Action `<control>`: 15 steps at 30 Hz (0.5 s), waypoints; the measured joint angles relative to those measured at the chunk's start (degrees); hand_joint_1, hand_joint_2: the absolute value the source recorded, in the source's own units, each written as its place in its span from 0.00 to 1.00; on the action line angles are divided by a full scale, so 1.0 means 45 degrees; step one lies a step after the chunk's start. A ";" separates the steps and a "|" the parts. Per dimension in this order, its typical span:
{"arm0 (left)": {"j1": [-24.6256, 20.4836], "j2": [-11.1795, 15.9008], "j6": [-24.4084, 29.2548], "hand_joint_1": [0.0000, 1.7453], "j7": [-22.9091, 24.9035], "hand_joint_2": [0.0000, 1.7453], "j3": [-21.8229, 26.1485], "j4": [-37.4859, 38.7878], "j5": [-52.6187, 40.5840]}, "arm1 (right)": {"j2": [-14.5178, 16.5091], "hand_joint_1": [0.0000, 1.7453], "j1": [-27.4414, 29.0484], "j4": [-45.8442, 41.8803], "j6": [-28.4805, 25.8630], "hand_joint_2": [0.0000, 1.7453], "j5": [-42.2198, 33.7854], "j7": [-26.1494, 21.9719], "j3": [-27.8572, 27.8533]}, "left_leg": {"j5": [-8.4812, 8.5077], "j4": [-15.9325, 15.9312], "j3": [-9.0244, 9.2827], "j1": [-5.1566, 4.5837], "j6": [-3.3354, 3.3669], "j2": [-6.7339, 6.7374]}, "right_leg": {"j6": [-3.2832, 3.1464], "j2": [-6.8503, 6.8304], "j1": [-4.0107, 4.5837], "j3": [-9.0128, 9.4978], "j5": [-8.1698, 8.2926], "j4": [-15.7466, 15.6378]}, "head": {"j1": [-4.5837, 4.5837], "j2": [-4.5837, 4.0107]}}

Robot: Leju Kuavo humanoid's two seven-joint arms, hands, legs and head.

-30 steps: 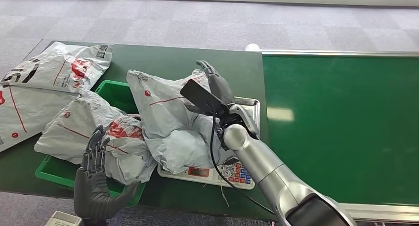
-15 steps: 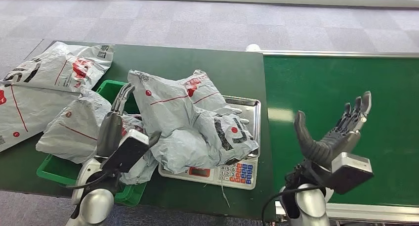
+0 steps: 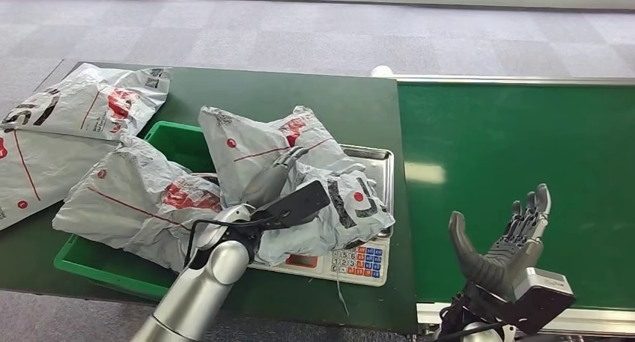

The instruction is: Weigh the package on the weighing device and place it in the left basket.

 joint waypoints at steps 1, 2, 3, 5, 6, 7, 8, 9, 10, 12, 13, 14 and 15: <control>-0.0173 -0.0220 0.0086 0.00 0.0022 1.00 -0.0123 0.0640 0.0011 | 0.0001 0.00 -0.0020 0.0016 0.0021 1.00 0.0032 0.0011 0.0066 | 0.0000 0.0000 -0.0003 -0.0002 0.0000 -0.0002 | 0.0000 0.0001 -0.0002 0.0000 0.0000 0.0000 | 0.0000 0.0000; -0.0340 -0.0438 0.0214 0.00 0.0058 1.00 -0.0257 0.1280 -0.0048 | 0.0002 0.00 -0.0044 0.0037 0.0029 1.00 0.0050 0.0015 0.0150 | 0.0000 0.0000 -0.0004 -0.0005 0.0001 -0.0003 | 0.0001 0.0002 -0.0005 0.0000 0.0001 0.0000 | 0.0001 0.0000; -0.0490 -0.0641 0.0361 0.00 0.0084 1.00 -0.0385 0.1876 -0.0121 | 0.0002 0.00 -0.0073 0.0058 0.0034 1.00 0.0060 0.0015 0.0233 | 0.0000 0.0000 -0.0005 -0.0008 0.0001 -0.0003 | 0.0001 0.0004 -0.0008 -0.0001 0.0001 0.0000 | 0.0001 0.0000; -0.0722 -0.0959 0.0566 0.00 0.0070 1.00 -0.0566 0.2829 -0.0194 | 0.0001 0.00 -0.0124 0.0101 0.0016 1.00 0.0063 0.0015 0.0366 | 0.0000 0.0000 -0.0005 -0.0012 0.0002 -0.0002 | 0.0002 0.0004 -0.0011 -0.0001 0.0001 0.0000 | 0.0001 0.0000; -0.0827 -0.1080 0.0630 0.00 0.0057 1.00 -0.0626 0.3221 -0.0205 | 0.0000 0.00 -0.0139 0.0115 0.0005 1.00 0.0066 0.0015 0.0415 | 0.0000 0.0000 -0.0005 -0.0012 0.0002 -0.0002 | 0.0002 0.0002 -0.0011 0.0000 0.0001 0.0000 | 0.0001 0.0000; -0.0927 -0.1176 0.0675 0.00 0.0047 1.00 -0.0668 0.3552 -0.0208 | -0.0001 0.00 -0.0147 0.0125 -0.0003 1.00 0.0067 0.0015 0.0452 | 0.0001 0.0000 -0.0005 -0.0011 0.0002 -0.0003 | 0.0002 0.0000 -0.0011 0.0001 0.0001 0.0000 | 0.0001 0.0000; -0.1019 -0.1245 0.0709 0.00 0.0040 1.00 -0.0704 0.3817 -0.0209 | -0.0001 0.00 -0.0150 0.0129 -0.0007 1.00 0.0068 0.0015 0.0482 | 0.0001 -0.0001 -0.0005 -0.0011 0.0002 -0.0003 | 0.0003 -0.0002 -0.0011 0.0002 0.0001 0.0000 | 0.0001 0.0000; -0.1102 -0.1301 0.0740 0.00 0.0034 1.00 -0.0732 0.4038 -0.0209 | -0.0001 0.00 -0.0151 0.0130 -0.0007 1.00 0.0069 0.0016 0.0510 | 0.0001 -0.0001 -0.0005 -0.0011 0.0003 -0.0003 | 0.0003 -0.0003 -0.0010 0.0002 0.0001 0.0000 | 0.0001 0.0000; -0.1174 -0.1346 0.0761 0.00 0.0030 1.00 -0.0754 0.4219 -0.0209 | -0.0001 0.00 -0.0151 0.0131 -0.0008 1.00 0.0069 0.0017 0.0532 | 0.0001 -0.0001 -0.0005 -0.0011 0.0003 -0.0003 | 0.0003 -0.0003 -0.0010 0.0003 0.0001 0.0000 | 0.0001 0.0000; -0.1297 -0.1419 0.0772 0.00 0.0028 1.00 -0.0798 0.4505 -0.0209 | -0.0001 0.00 -0.0153 0.0135 -0.0009 1.00 0.0069 0.0019 0.0562 | 0.0002 -0.0002 -0.0004 -0.0011 0.0003 -0.0004 | 0.0003 -0.0006 -0.0010 0.0006 0.0001 0.0000 | 0.0001 0.0000; -0.1349 -0.1447 0.0772 0.00 0.0025 1.00 -0.0824 0.4626 -0.0209 | -0.0001 0.00 -0.0155 0.0141 -0.0009 1.00 0.0069 0.0019 0.0568 | 0.0002 -0.0002 -0.0003 -0.0011 0.0004 -0.0005 | 0.0003 -0.0007 -0.0010 0.0007 0.0001 0.0000 | 0.0001 0.0000; -0.1391 -0.1468 0.0772 0.00 0.0022 1.00 -0.0844 0.4726 -0.0209 | -0.0001 0.00 -0.0158 0.0149 -0.0009 1.00 0.0069 0.0019 0.0572 | 0.0003 -0.0002 -0.0003 -0.0011 0.0004 -0.0005 | 0.0003 -0.0008 -0.0010 0.0008 0.0001 0.0001 | 0.0001 0.0000; -0.1424 -0.1488 0.0771 0.00 0.0024 1.00 -0.0861 0.4817 -0.0212 | -0.0001 0.00 -0.0160 0.0163 -0.0009 1.00 0.0068 0.0019 0.0574 | 0.0003 -0.0003 -0.0003 -0.0011 0.0004 -0.0005 | 0.0003 -0.0009 -0.0010 0.0010 0.0001 0.0001 | 0.0001 0.0000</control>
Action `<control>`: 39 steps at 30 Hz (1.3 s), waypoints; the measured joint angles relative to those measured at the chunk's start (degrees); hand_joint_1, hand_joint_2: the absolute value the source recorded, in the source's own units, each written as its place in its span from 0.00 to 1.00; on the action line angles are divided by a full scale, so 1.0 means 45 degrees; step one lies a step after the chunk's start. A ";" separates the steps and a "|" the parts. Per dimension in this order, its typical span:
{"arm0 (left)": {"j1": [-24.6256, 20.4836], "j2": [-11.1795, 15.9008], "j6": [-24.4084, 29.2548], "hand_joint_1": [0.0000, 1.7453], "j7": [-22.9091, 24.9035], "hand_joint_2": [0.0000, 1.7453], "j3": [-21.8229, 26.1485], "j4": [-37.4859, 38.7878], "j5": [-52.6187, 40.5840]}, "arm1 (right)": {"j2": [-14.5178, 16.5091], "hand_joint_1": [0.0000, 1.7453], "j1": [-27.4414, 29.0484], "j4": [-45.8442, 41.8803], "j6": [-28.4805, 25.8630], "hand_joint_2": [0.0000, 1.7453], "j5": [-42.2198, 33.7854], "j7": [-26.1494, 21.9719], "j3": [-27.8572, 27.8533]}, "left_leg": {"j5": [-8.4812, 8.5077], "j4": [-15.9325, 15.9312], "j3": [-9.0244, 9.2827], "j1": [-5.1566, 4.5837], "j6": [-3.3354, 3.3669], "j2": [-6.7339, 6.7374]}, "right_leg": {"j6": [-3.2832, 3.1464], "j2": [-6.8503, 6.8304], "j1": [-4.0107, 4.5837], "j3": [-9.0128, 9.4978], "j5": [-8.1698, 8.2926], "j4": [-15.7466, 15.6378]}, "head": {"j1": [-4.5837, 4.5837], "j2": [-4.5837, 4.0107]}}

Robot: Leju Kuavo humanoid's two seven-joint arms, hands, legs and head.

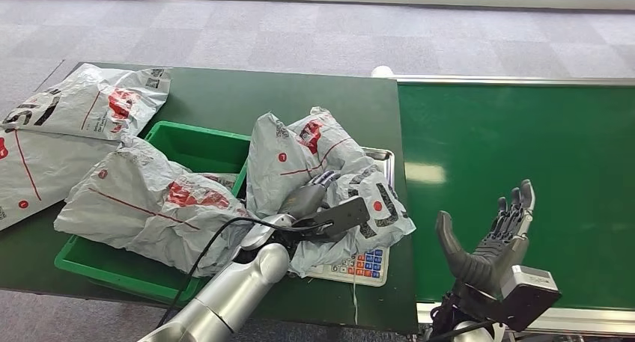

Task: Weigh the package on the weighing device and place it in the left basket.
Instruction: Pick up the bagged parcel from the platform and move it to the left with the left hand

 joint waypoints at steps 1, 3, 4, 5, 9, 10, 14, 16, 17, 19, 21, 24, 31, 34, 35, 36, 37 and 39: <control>-0.0023 -0.0019 -0.0015 0.00 0.0027 1.00 -0.0008 0.0075 -0.0024 | 0.0000 0.00 -0.0002 0.0013 0.0001 1.00 -0.0004 0.0000 0.0002 | 0.0000 0.0000 0.0000 0.0000 0.0000 0.0000 | 0.0000 0.0000 0.0000 0.0001 0.0000 0.0000 | 0.0000 0.0000; -0.0081 -0.0063 -0.0061 0.24 0.0217 1.00 -0.0029 0.0243 -0.0209 | 0.0000 0.00 -0.0013 0.0029 0.0021 1.00 -0.0013 0.0004 0.0013 | 0.0000 0.0001 0.0001 -0.0001 0.0001 -0.0001 | 0.0000 -0.0001 -0.0001 0.0004 0.0000 0.0000 | 0.0000 0.0000; -0.0131 -0.0090 -0.0083 0.49 0.0386 1.00 -0.0064 0.0372 -0.0383 | 0.0000 0.00 -0.0033 0.0030 0.0049 1.00 -0.0016 0.0017 0.0030 | 0.0000 0.0001 0.0003 -0.0001 0.0001 -0.0001 | 0.0001 -0.0001 -0.0001 0.0007 0.0001 0.0000 | 0.0000 0.0000; -0.0192 -0.0124 -0.0083 0.74 0.0553 1.00 -0.0117 0.0538 -0.0562 | 0.0000 0.00 -0.0069 0.0030 0.0085 1.00 -0.0014 0.0051 0.0059 | 0.0000 0.0001 0.0007 -0.0001 0.0001 -0.0002 | 0.0001 -0.0002 -0.0002 0.0013 0.0001 0.0000 | 0.0000 0.0000; -0.0422 -0.0288 0.0085 1.00 0.0764 1.00 -0.0251 0.1294 -0.0938 | 0.0000 0.00 -0.0298 0.0030 0.0178 1.00 0.0074 0.0301 0.0181 | -0.0002 -0.0001 0.0048 -0.0002 0.0011 -0.0026 | 0.0019 -0.0032 -0.0003 0.0073 -0.0011 -0.0004 | -0.0001 0.0000; -0.0458 -0.0313 0.0160 1.00 0.0753 1.00 -0.0253 0.1440 -0.0994 | 0.0000 0.00 -0.0342 0.0030 0.0198 1.00 0.0107 0.0359 0.0198 | -0.0004 -0.0003 0.0059 -0.0003 0.0018 -0.0031 | 0.0024 -0.0042 -0.0003 0.0091 -0.0014 -0.0005 | -0.0001 0.0000; -0.0501 -0.0319 0.0573 1.00 0.0603 1.00 -0.0218 0.1664 -0.1147 | 0.0035 0.00 -0.0438 0.0030 0.0364 1.00 0.0336 0.0532 0.0250 | -0.0013 -0.0011 0.0046 -0.0009 0.0043 -0.0032 | 0.0046 -0.0053 -0.0009 0.0152 -0.0029 -0.0011 | 0.0000 0.0000; -0.0388 -0.0263 0.1170 1.00 0.0330 1.00 -0.0031 0.1468 -0.0904 | 0.0119 0.00 -0.0424 0.0026 0.0446 1.00 0.0591 0.0607 0.0267 | -0.0010 -0.0015 0.0021 -0.0014 0.0046 -0.0016 | 0.0040 -0.0039 -0.0012 0.0154 -0.0015 -0.0012 | -0.0001 0.0000; -0.0297 -0.0195 0.1498 1.00 0.0222 1.00 0.0155 0.1214 -0.0710 | 0.0179 0.00 -0.0395 0.0018 0.0483 1.00 0.0734 0.0646 0.0270 | 0.0002 -0.0016 0.0015 -0.0016 0.0044 -0.0004 | 0.0034 -0.0027 -0.0013 0.0136 0.0005 -0.0011 | -0.0002 0.0000; -0.0088 0.0012 0.1998 1.00 0.0176 1.00 0.0631 0.0450 -0.0385 | 0.0296 0.00 -0.0292 0.0002 0.0539 1.00 0.0977 0.0705 0.0266 | 0.0054 -0.0016 0.0011 -0.0015 0.0035 0.0014 | 0.0021 -0.0007 -0.0008 0.0082 0.0051 -0.0008 | -0.0002 0.0000; 0.0179 0.0230 0.2372 1.00 0.0161 1.00 0.1099 -0.0496 -0.0164 | 0.0380 0.00 -0.0175 -0.0004 0.0521 1.00 0.1121 0.0722 0.0254 | 0.0115 -0.0016 0.0005 -0.0013 0.0025 0.0014 | 0.0015 -0.0003 -0.0004 0.0020 0.0093 -0.0001 | -0.0002 0.0000; 0.0614 0.0563 0.2846 1.00 0.0030 1.00 0.1678 -0.2035 0.0129 | 0.0426 0.00 -0.0058 -0.0004 0.0370 1.00 0.1208 0.0704 0.0206 | 0.0148 -0.0016 -0.0041 -0.0011 0.0015 0.0008 | 0.0010 0.0000 -0.0002 -0.0048 0.0118 0.0009 | 0.0000 0.0000; 0.1067 0.1153 0.3238 1.00 -0.0288 1.00 0.2745 -0.4834 0.0969 | 0.0421 0.00 0.0031 -0.0001 -0.0128 1.00 0.1045 0.0627 0.0148 | 0.0145 -0.0019 -0.0114 -0.0007 0.0014 0.0008 | 0.0008 0.0004 -0.0003 -0.0121 0.0115 0.0011 | 0.0000 0.0000; 0.1164 0.1496 0.3053 0.30 -0.0290 1.00 0.3067 -0.5920 0.1410 | 0.0389 0.00 0.0107 0.0001 -0.0407 1.00 0.0859 0.0529 0.0102 | 0.0144 -0.0019 -0.0121 -0.0007 0.0014 0.0004 | 0.0009 0.0002 -0.0003 -0.0129 0.0114 0.0010 | -0.0001 0.0000; 0.1186 0.1620 0.2929 0.05 -0.0285 1.00 0.3145 -0.6187 0.1554 | 0.0367 0.00 0.0149 0.0001 -0.0504 1.00 0.0795 0.0489 0.0090 | 0.0144 -0.0019 -0.0122 -0.0007 0.0015 0.0001 | 0.0009 -0.0001 -0.0003 -0.0129 0.0113 0.0010 | -0.0001 0.0000; 0.1211 0.1745 0.2783 0.00 -0.0282 1.00 0.3209 -0.6401 0.1683 | 0.0338 0.00 0.0194 0.0001 -0.0599 1.00 0.0732 0.0456 0.0084 | 0.0144 -0.0020 -0.0122 -0.0007 0.0015 -0.0001 | 0.0009 -0.0002 -0.0003 -0.0129 0.0113 0.0010 | 0.0000 0.0000; 0.1240 0.1866 0.2610 0.06 -0.0279 1.00 0.3255 -0.6560 0.1796 | 0.0302 0.00 0.0236 0.0001 -0.0695 1.00 0.0673 0.0429 0.0083 | 0.0144 -0.0020 -0.0122 -0.0007 0.0015 -0.0001 | 0.0009 -0.0002 -0.0003 -0.0130 0.0112 0.0010 | -0.0001 0.0000; 0.1303 0.2067 0.2221 0.56 -0.0287 1.00 0.3289 -0.6699 0.1917 | 0.0222 0.00 0.0316 0.0001 -0.0861 1.00 0.0582 0.0390 0.0083 | 0.0143 -0.0020 -0.0122 -0.0007 0.0015 -0.0001 | 0.0009 -0.0002 -0.0004 -0.0130 0.0112 0.0009 | -0.0002 0.0000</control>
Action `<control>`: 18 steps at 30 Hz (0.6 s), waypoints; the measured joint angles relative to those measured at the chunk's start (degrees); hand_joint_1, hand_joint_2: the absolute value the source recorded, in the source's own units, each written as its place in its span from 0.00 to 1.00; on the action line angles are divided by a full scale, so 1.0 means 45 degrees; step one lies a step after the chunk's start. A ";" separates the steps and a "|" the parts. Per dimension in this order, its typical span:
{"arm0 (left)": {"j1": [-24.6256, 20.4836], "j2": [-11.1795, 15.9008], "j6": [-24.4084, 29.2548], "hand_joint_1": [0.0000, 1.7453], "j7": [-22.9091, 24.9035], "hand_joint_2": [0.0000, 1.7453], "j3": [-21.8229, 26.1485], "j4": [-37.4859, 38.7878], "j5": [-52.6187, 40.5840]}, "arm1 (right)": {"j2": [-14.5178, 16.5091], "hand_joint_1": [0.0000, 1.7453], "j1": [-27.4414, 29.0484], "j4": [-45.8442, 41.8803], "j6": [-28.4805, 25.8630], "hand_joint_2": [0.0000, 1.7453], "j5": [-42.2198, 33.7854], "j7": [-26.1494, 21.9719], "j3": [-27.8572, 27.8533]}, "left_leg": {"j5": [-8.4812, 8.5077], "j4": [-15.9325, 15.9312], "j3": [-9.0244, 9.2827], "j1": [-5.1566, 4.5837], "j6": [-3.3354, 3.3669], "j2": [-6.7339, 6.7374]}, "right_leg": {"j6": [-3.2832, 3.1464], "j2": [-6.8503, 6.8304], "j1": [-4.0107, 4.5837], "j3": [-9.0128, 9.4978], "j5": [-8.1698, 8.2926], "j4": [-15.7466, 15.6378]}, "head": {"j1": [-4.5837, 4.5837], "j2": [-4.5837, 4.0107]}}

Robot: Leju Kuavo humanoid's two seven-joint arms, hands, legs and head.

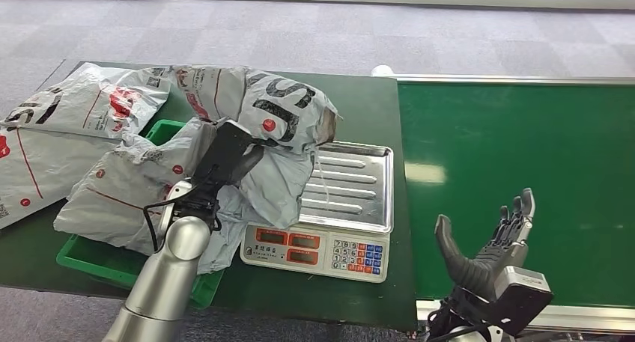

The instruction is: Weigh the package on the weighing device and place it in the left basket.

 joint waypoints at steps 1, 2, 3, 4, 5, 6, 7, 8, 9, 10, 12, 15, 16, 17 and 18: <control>0.0040 0.0072 -0.0180 0.81 -0.0019 1.00 0.0004 -0.0007 0.0024 | -0.0035 0.00 0.0049 -0.0001 -0.0055 1.00 -0.0025 -0.0019 0.0000 | 0.0000 0.0000 0.0000 0.0000 0.0000 0.0000 | 0.0000 0.0001 0.0000 0.0000 0.0000 0.0000 | 0.0000 0.0000; 0.0083 0.0125 -0.0301 1.00 -0.0051 1.00 0.0004 0.0012 0.0029 | -0.0064 0.00 0.0106 -0.0002 -0.0089 1.00 -0.0040 -0.0036 0.0000 | 0.0000 0.0000 0.0000 0.0000 0.0001 0.0001 | 0.0000 0.0002 -0.0001 -0.0001 0.0000 -0.0001 | 0.0001 0.0000; 0.0128 0.0174 -0.0362 1.00 -0.0105 1.00 0.0004 0.0041 0.0036 | -0.0087 0.00 0.0171 -0.0004 -0.0106 1.00 -0.0044 -0.0055 0.0000 | -0.0001 0.0000 -0.0001 -0.0001 0.0001 0.0002 | 0.0000 0.0003 -0.0001 -0.0002 0.0000 -0.0001 | 0.0001 0.0000; 0.0169 0.0214 -0.0373 1.00 -0.0175 1.00 0.0004 0.0071 0.0066 | -0.0106 0.00 0.0238 -0.0005 -0.0114 1.00 -0.0046 -0.0073 0.0000 | -0.0001 0.0000 -0.0002 -0.0001 0.0001 0.0003 | 0.0000 0.0004 -0.0002 -0.0003 0.0000 -0.0001 | 0.0002 0.0000; 0.0207 0.0253 -0.0345 1.00 -0.0254 1.00 0.0004 0.0094 0.0126 | -0.0119 0.00 0.0300 -0.0005 -0.0120 1.00 -0.0046 -0.0087 0.0000 | -0.0001 0.0001 -0.0002 -0.0001 0.0002 0.0004 | 0.0000 0.0005 -0.0002 -0.0004 0.0000 -0.0001 | 0.0002 0.0000; 0.0240 0.0298 -0.0291 1.00 -0.0344 1.00 0.0004 0.0108 0.0220 | -0.0130 0.00 0.0355 -0.0005 -0.0125 1.00 -0.0041 -0.0103 0.0000 | -0.0002 0.0001 -0.0003 -0.0002 0.0002 0.0004 | 0.0000 0.0005 -0.0002 -0.0004 0.0000 -0.0001 | 0.0002 0.0000; 0.0263 0.0345 -0.0223 1.00 -0.0424 1.00 0.0004 0.0114 0.0337 | -0.0136 0.00 0.0396 -0.0005 -0.0129 1.00 -0.0037 -0.0114 0.0000 | -0.0002 0.0001 -0.0003 -0.0002 0.0002 0.0004 | 0.0000 0.0005 -0.0001 -0.0005 0.0000 -0.0001 | 0.0002 0.0000; 0.0278 0.0392 -0.0147 1.00 -0.0497 1.00 0.0004 0.0112 0.0458 | -0.0138 0.00 0.0425 -0.0005 -0.0133 1.00 -0.0032 -0.0123 0.0000 | -0.0002 0.0001 -0.0004 -0.0002 0.0002 0.0004 | 0.0000 0.0005 -0.0001 -0.0006 0.0000 -0.0001 | 0.0002 0.0000; 0.0287 0.0441 -0.0046 1.00 -0.0566 1.00 0.0004 0.0093 0.0587 | -0.0142 0.00 0.0442 -0.0005 -0.0136 1.00 -0.0029 -0.0127 0.0000 | -0.0002 0.0000 -0.0005 -0.0001 0.0002 0.0003 | 0.0000 0.0005 -0.0001 -0.0007 0.0000 -0.0001 | 0.0001 0.0000; 0.0289 0.0486 0.0063 1.00 -0.0625 1.00 0.0004 0.0056 0.0717 | -0.0148 0.00 0.0454 -0.0005 -0.0137 1.00 -0.0035 -0.0131 0.0000 | -0.0002 0.0000 -0.0005 -0.0001 0.0001 0.0003 | 0.0000 0.0004 0.0000 -0.0007 0.0000 -0.0001 | 0.0001 0.0000; 0.0293 0.0576 0.0288 1.00 -0.0727 1.00 0.0007 -0.0080 0.0945 | -0.0176 0.00 0.0490 -0.0005 -0.0138 1.00 -0.0066 -0.0144 0.0000 | -0.0002 0.0000 -0.0006 0.0000 0.0001 0.0003 | 0.0000 0.0004 0.0001 -0.0007 0.0000 -0.0001 | 0.0000 0.0000; 0.0295 0.0713 0.0517 1.00 -0.0829 1.00 0.0033 -0.0314 0.1196 | -0.0231 0.00 0.0582 -0.0005 -0.0139 1.00 -0.0146 -0.0210 0.0000 | -0.0002 0.0000 -0.0007 0.0000 0.0001 0.0002 | 0.0000 0.0003 0.0001 -0.0007 0.0000 -0.0001 | 0.0001 0.0000; 0.0297 0.0758 0.0599 1.00 -0.0866 1.00 0.0056 -0.0390 0.1295 | -0.0248 0.00 0.0613 -0.0005 -0.0139 1.00 -0.0179 -0.0246 0.0000 | -0.0002 0.0000 -0.0007 0.0000 0.0001 0.0003 | 0.0000 0.0004 0.0001 -0.0008 0.0000 -0.0001 | 0.0002 0.0000; 0.0298 0.0803 0.0683 1.00 -0.0897 1.00 0.0087 -0.0471 0.1397 | -0.0263 0.00 0.0648 -0.0006 -0.0139 1.00 -0.0214 -0.0289 -0.0001 | -0.0002 0.0000 -0.0007 0.0000 0.0001 0.0003 | 0.0000 0.0005 0.0001 -0.0008 0.0000 -0.0001 | 0.0002 0.0000; 0.0299 0.0852 0.0747 1.00 -0.0918 1.00 0.0131 -0.0566 0.1488 | -0.0280 0.00 0.0693 -0.0012 -0.0139 1.00 -0.0248 -0.0328 -0.0002 | -0.0002 0.0000 -0.0007 0.0000 0.0001 0.0003 | 0.0000 0.0005 0.0001 -0.0008 0.0000 -0.0001 | 0.0001 0.0000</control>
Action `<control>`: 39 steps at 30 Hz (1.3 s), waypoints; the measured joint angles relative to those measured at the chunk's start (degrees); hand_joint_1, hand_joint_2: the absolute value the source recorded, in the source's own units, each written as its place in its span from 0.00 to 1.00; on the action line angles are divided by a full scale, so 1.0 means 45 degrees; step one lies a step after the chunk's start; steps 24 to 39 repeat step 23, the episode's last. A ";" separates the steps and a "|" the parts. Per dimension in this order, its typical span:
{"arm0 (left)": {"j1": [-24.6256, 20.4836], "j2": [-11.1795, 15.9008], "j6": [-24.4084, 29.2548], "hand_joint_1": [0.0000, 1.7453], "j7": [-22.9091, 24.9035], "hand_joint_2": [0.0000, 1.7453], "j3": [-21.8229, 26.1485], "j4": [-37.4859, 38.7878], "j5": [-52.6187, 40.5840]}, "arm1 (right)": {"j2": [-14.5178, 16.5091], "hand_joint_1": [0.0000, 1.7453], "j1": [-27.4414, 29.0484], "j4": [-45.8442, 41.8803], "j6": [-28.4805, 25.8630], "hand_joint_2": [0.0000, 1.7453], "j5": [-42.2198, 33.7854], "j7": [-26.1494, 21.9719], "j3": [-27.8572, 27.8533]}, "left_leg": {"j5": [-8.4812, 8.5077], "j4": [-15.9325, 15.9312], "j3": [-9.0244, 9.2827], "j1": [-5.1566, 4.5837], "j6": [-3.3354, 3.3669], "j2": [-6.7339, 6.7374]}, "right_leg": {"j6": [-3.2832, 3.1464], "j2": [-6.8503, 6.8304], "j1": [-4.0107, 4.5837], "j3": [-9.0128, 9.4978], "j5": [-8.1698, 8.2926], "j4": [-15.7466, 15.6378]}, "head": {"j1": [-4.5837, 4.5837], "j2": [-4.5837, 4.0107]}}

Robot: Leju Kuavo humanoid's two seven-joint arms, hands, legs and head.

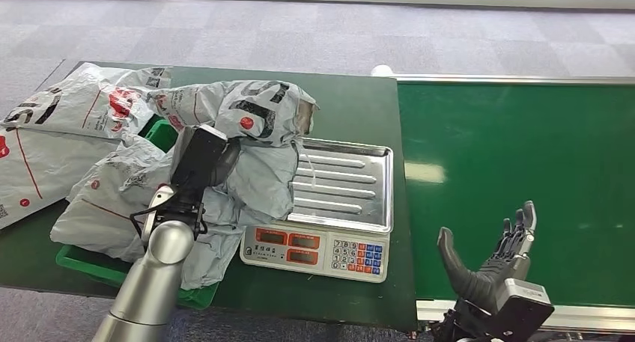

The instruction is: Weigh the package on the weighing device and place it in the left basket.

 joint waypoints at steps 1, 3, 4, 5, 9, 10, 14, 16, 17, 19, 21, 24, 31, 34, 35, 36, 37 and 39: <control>0.0000 0.0054 0.0045 1.00 -0.0009 1.00 0.0041 -0.0088 0.0063 | -0.0017 0.00 0.0048 -0.0013 0.0000 1.00 -0.0024 -0.0033 -0.0001 | 0.0000 0.0000 0.0000 0.0000 0.0000 -0.0001 | 0.0000 -0.0001 0.0000 0.0000 0.0000 0.0000 | 0.0000 0.0000; 0.0002 0.0156 0.0108 1.00 -0.0017 1.00 0.0106 -0.0231 0.0150 | -0.0050 0.00 0.0117 -0.0043 0.0000 1.00 -0.0051 -0.0069 -0.0002 | 0.0000 0.0000 -0.0001 0.0000 0.0000 -0.0002 | 0.0000 -0.0003 -0.0001 0.0000 0.0000 0.0000 | 0.0000 0.0000; 0.0005 0.0202 0.0182 1.00 -0.0030 1.00 0.0129 -0.0292 0.0187 | -0.0062 0.00 0.0134 -0.0053 0.0000 1.00 -0.0060 -0.0079 -0.0002 | 0.0000 0.0000 -0.0002 0.0000 0.0000 -0.0002 | 0.0000 -0.0003 0.0000 0.0000 0.0000 0.0000 | 0.0000 0.0000; 0.0011 0.0250 0.0303 1.00 -0.0048 1.00 0.0160 -0.0365 0.0217 | -0.0073 0.00 0.0153 -0.0061 0.0000 1.00 -0.0068 -0.0083 -0.0002 | 0.0000 0.0000 -0.0003 0.0000 0.0000 -0.0002 | 0.0000 -0.0001 0.0000 0.0000 0.0000 0.0000 | 0.0000 0.0000; 0.0041 0.0684 0.1417 1.00 0.0229 1.00 0.0638 -0.1044 -0.0759 | -0.0098 0.00 0.0385 -0.0217 0.0000 1.00 -0.0024 -0.0066 -0.0002 | -0.0002 -0.0002 -0.0004 0.0001 -0.0003 0.0000 | -0.0001 0.0009 0.0003 -0.0002 0.0000 0.0001 | -0.0001 0.0000; 0.0054 0.0840 0.1594 1.00 0.0570 1.00 0.0827 -0.1247 -0.1516 | -0.0101 0.00 0.0441 -0.0278 0.0000 1.00 0.0012 -0.0040 -0.0002 | -0.0003 -0.0003 -0.0003 0.0001 -0.0005 0.0001 | -0.0002 0.0011 0.0006 -0.0003 -0.0001 0.0002 | -0.0002 0.0000; 0.0247 0.1486 0.1412 1.00 0.2110 1.00 0.1767 -0.1707 -0.4890 | -0.0102 0.00 0.0532 -0.0497 0.0000 1.00 0.0199 0.0162 -0.0002 | -0.0004 -0.0007 0.0004 0.0011 -0.0012 0.0010 | -0.0015 0.0012 0.0020 -0.0003 -0.0010 0.0002 | -0.0002 0.0000; 0.0370 0.1658 0.1319 1.00 0.2271 1.00 0.2215 -0.1724 -0.5619 | -0.0102 0.00 0.0535 -0.0565 0.0000 1.00 0.0276 0.0238 -0.0002 | -0.0004 -0.0006 0.0004 0.0019 -0.0013 0.0010 | -0.0015 0.0011 0.0023 -0.0002 -0.0010 0.0002 | -0.0004 0.0000; 0.0416 0.1710 0.1313 1.00 0.2262 1.00 0.2381 -0.1723 -0.5764 | -0.0102 0.00 0.0535 -0.0584 0.0000 1.00 0.0297 0.0256 -0.0002 | -0.0003 -0.0006 0.0004 0.0022 -0.0013 0.0009 | -0.0015 0.0010 0.0022 0.0000 -0.0010 0.0002 | -0.0002 0.0000; 0.0446 0.1739 0.1313 1.00 0.2231 1.00 0.2543 -0.1722 -0.5825 | -0.0102 0.00 0.0536 -0.0593 0.0000 1.00 0.0324 0.0265 -0.0002 | -0.0003 -0.0005 0.0004 0.0021 -0.0013 0.0009 | -0.0015 0.0011 0.0019 0.0002 -0.0009 0.0002 | -0.0002 0.0000; 0.0455 0.1761 0.1313 1.00 0.2210 1.00 0.2650 -0.1722 -0.5856 | -0.0102 0.00 0.0536 -0.0595 0.0000 1.00 0.0333 0.0272 -0.0002 | -0.0004 -0.0004 0.0005 0.0019 -0.0013 0.0009 | -0.0014 0.0011 0.0017 0.0003 -0.0008 0.0001 | -0.0002 0.0000; 0.0459 0.1778 0.1313 1.00 0.2207 1.00 0.2706 -0.1722 -0.5873 | -0.0102 0.00 0.0536 -0.0595 0.0000 1.00 0.0333 0.0276 -0.0002 | -0.0004 -0.0004 0.0005 0.0019 -0.0013 0.0009 | -0.0014 0.0011 0.0016 0.0003 -0.0007 0.0001 | -0.0002 0.0000; 0.0459 0.1778 0.1313 1.00 0.2207 1.00 0.2706 -0.1722 -0.5873 | -0.0102 0.00 0.0536 -0.0595 0.0000 1.00 0.0333 0.0276 -0.0002 | -0.0004 -0.0004 0.0005 0.0019 -0.0013 0.0009 | -0.0014 0.0011 0.0016 0.0003 -0.0007 0.0001 | -0.0002 0.0000; 0.0459 0.1778 0.1313 1.00 0.2207 1.00 0.2706 -0.1722 -0.5873 | -0.0102 0.00 0.0536 -0.0595 0.0000 1.00 0.0333 0.0276 -0.0002 | -0.0004 -0.0004 0.0005 0.0019 -0.0013 0.0009 | -0.0014 0.0011 0.0016 0.0003 -0.0007 0.0001 | -0.0002 0.0000; 0.0459 0.1778 0.1313 1.00 0.2207 1.00 0.2706 -0.1722 -0.5873 | -0.0102 0.00 0.0536 -0.0595 0.0000 1.00 0.0333 0.0276 -0.0002 | -0.0004 -0.0004 0.0005 0.0019 -0.0013 0.0009 | -0.0014 0.0011 0.0016 0.0003 -0.0007 0.0001 | -0.0002 0.0000; 0.0459 0.1778 0.1313 1.00 0.2207 1.00 0.2706 -0.1722 -0.5873 | -0.0102 0.00 0.0536 -0.0595 0.0000 1.00 0.0333 0.0276 -0.0002 | -0.0004 -0.0004 0.0005 0.0019 -0.0013 0.0009 | -0.0014 0.0011 0.0016 0.0003 -0.0007 0.0001 | -0.0002 0.0000; 0.0459 0.1778 0.1313 1.00 0.2207 1.00 0.2706 -0.1722 -0.5873 | -0.0102 0.00 0.0536 -0.0595 0.0000 1.00 0.0333 0.0276 -0.0002 | -0.0004 -0.0004 0.0005 0.0019 -0.0013 0.0009 | -0.0014 0.0011 0.0016 0.0003 -0.0007 0.0001 | -0.0002 0.0000; 0.0459 0.1778 0.1313 1.00 0.2207 1.00 0.2706 -0.1722 -0.5873 | -0.0102 0.00 0.0536 -0.0595 0.0000 1.00 0.0333 0.0276 -0.0002 | -0.0004 -0.0004 0.0005 0.0019 -0.0013 0.0009 | -0.0014 0.0011 0.0016 0.0003 -0.0007 0.0001 | -0.0002 0.0000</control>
